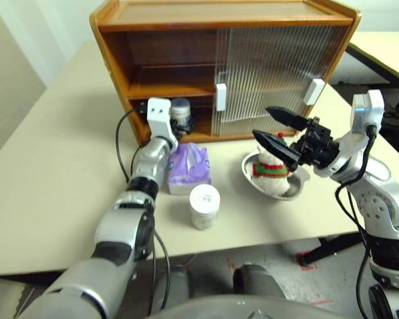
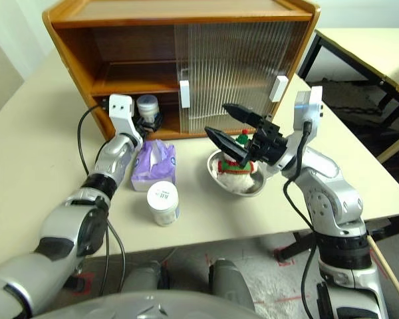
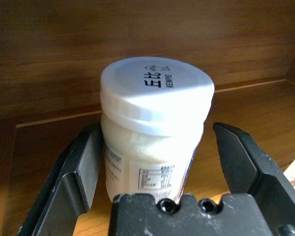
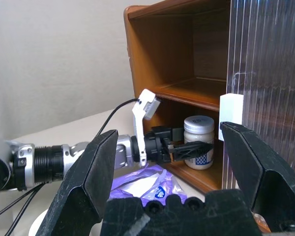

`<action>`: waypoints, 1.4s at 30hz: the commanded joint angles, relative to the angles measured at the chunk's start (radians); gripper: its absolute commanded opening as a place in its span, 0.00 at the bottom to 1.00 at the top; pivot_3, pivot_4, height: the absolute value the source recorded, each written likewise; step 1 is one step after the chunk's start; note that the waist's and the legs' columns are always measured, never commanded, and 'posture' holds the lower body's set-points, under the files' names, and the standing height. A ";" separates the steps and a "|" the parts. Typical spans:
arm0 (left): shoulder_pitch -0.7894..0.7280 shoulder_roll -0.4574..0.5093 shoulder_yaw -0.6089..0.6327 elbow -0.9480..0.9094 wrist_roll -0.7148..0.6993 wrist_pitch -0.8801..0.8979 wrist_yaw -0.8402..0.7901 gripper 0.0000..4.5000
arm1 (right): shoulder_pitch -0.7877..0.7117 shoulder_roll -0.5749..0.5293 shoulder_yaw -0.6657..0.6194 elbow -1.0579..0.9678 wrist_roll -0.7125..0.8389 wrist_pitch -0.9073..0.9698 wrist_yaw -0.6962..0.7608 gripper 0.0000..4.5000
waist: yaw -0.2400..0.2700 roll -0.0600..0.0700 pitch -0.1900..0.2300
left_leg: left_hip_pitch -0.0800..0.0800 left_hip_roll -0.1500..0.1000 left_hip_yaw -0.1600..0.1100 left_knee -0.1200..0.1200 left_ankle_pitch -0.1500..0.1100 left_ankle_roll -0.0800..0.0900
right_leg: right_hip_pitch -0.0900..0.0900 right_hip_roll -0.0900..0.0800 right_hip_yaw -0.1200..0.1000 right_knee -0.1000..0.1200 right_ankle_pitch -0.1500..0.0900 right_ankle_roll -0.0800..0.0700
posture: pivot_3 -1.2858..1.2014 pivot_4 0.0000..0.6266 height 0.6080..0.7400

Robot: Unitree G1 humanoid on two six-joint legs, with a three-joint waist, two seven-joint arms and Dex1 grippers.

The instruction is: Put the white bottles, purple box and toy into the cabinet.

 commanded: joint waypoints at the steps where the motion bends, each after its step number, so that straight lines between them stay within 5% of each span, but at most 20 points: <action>1: 0.054 0.007 0.000 -0.090 -0.017 0.042 -0.016 0.99 | -0.003 -0.007 -0.006 0.007 0.006 0.001 0.007 1.00 | 0.000 0.000 0.000 | 0.000 0.000 0.000 0.000 0.000 0.000 | 0.000 0.000 0.000 0.000 0.000 0.000 | 0.50 0.00 1.00; 15: 0.179 0.032 0.011 -0.377 -0.035 0.165 0.022 0.99 | -0.017 -0.010 -0.003 0.019 0.006 0.009 0.021 1.00 | 0.002 0.000 0.000 | 0.001 0.000 0.000 0.000 0.000 0.000 | 0.000 0.000 0.001 0.000 0.001 0.000 | 0.51 0.00 1.00; 18: 0.189 0.027 0.018 -0.393 -0.028 0.165 0.065 0.86 | -0.021 -0.011 -0.004 0.022 0.006 0.010 0.024 1.00 | 0.003 0.000 0.000 | 0.001 0.000 0.000 0.000 0.000 0.000 | 0.000 0.000 0.001 0.000 0.001 0.000 | 0.51 0.00 1.00; 28: 0.206 -0.006 0.029 -0.408 -0.039 0.144 0.113 0.01 | -0.021 -0.018 -0.007 0.011 0.008 0.021 0.022 1.00 | 0.004 0.000 0.000 | 0.001 0.000 0.000 0.000 0.000 0.000 | 0.000 0.000 0.001 0.000 0.001 0.000 | 0.51 0.00 1.00; 42: 0.052 -0.034 0.060 -0.126 -0.017 0.048 0.238 0.01 | -0.017 -0.022 -0.010 -0.003 0.012 0.032 0.015 1.00 | 0.003 0.000 0.000 | 0.001 -0.002 0.000 0.001 0.000 0.000 | 0.001 0.000 0.001 0.000 0.001 0.001 | 0.51 0.00 1.00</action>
